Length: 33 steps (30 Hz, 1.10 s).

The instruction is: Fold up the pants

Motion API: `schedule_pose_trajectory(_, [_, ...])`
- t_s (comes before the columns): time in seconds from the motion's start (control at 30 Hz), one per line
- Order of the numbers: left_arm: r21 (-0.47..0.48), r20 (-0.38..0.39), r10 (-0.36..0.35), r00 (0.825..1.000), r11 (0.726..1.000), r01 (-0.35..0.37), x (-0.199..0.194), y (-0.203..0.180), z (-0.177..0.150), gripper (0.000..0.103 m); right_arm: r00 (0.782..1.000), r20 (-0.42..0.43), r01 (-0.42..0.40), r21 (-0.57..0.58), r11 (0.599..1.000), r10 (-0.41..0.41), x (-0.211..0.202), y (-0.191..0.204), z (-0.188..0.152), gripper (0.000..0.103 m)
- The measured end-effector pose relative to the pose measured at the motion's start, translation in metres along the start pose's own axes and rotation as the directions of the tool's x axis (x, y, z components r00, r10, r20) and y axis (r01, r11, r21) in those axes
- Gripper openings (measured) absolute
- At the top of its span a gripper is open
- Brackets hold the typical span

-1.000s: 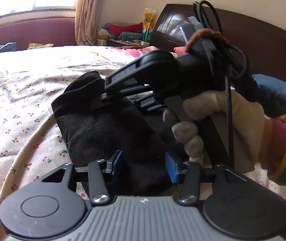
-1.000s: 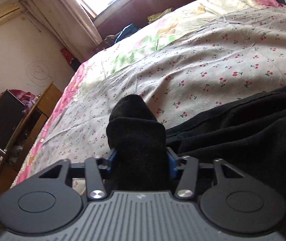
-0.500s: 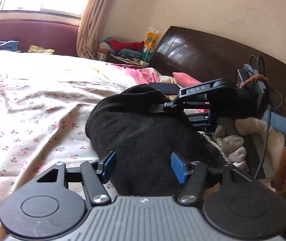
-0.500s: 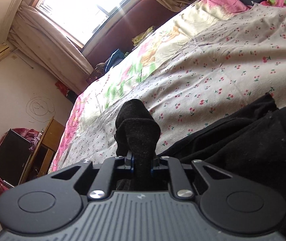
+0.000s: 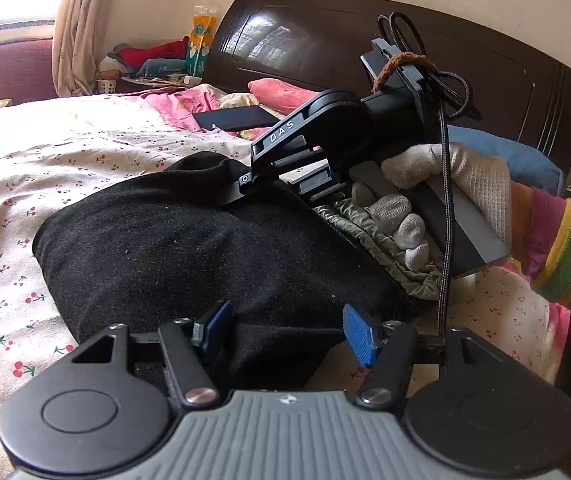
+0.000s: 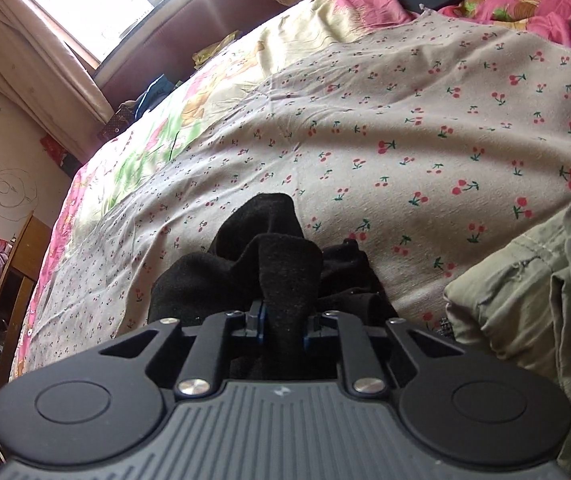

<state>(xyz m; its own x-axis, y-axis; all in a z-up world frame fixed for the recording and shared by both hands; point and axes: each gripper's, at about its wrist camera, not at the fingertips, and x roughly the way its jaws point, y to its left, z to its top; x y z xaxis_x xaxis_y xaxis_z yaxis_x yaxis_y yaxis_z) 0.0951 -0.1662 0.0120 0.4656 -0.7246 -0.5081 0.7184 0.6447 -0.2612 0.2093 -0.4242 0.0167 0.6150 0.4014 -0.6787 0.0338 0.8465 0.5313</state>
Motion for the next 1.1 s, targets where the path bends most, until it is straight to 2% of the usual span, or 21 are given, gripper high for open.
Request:
schedule_pose_trajectory(0.13, [-0.003,0.004,0.003,1.0,1.0,-0.003,-0.002,-0.004,-0.001,0.074,1.0,0.003,0.008,-0.056,0.998,-0.008,0.002,0.012,0.008,0.015])
schedule_pose_trajectory(0.27, [0.008,0.002,0.009,1.0,1.0,-0.009,-0.003,-0.008,-0.006,0.074,1.0,-0.01,0.011,-0.012,1.0,-0.011,0.006,0.004,0.014,0.025])
schedule_pose_trajectory(0.37, [0.028,-0.001,0.016,1.0,0.999,-0.016,-0.003,-0.013,-0.007,0.075,0.999,0.045,0.02,0.015,1.0,-0.021,0.002,-0.001,0.015,0.032])
schedule_pose_trajectory(0.4, [0.034,-0.002,0.017,1.0,0.999,-0.017,-0.004,-0.015,-0.008,0.076,0.996,0.085,0.038,0.018,0.999,-0.039,-0.001,-0.001,0.017,0.032])
schedule_pose_trajectory(0.53, [0.04,-0.003,0.028,1.0,0.999,-0.027,-0.008,-0.017,-0.008,0.076,0.977,0.186,0.104,0.009,0.995,-0.104,-0.008,0.006,0.027,0.018])
schedule_pose_trajectory(0.63, [0.011,-0.001,0.029,1.0,1.0,-0.029,-0.011,-0.015,-0.009,0.076,0.967,0.23,0.109,0.021,0.994,-0.111,-0.021,0.01,0.03,0.02])
schedule_pose_trajectory(0.73, [0.0,0.011,0.025,1.0,1.0,-0.025,-0.014,-0.014,-0.01,0.076,0.962,0.252,0.111,-0.026,0.993,-0.101,-0.046,0.016,0.015,0.022])
schedule_pose_trajectory(0.9, [0.038,0.024,0.029,0.999,0.999,-0.03,-0.019,-0.021,-0.014,0.076,0.964,0.233,0.154,-0.115,0.981,-0.124,-0.08,0.02,-0.028,0.022])
schedule_pose_trajectory(1.0, [0.09,0.024,0.049,0.998,0.995,-0.051,-0.023,-0.029,-0.016,0.076,0.976,0.19,0.134,-0.128,0.983,-0.108,-0.087,0.017,-0.045,0.024])
schedule_pose_trajectory(1.1, [0.124,0.013,0.073,0.997,0.99,-0.074,-0.019,-0.035,-0.018,0.077,0.991,0.098,0.101,-0.097,0.99,-0.091,-0.077,0.007,-0.054,0.038])
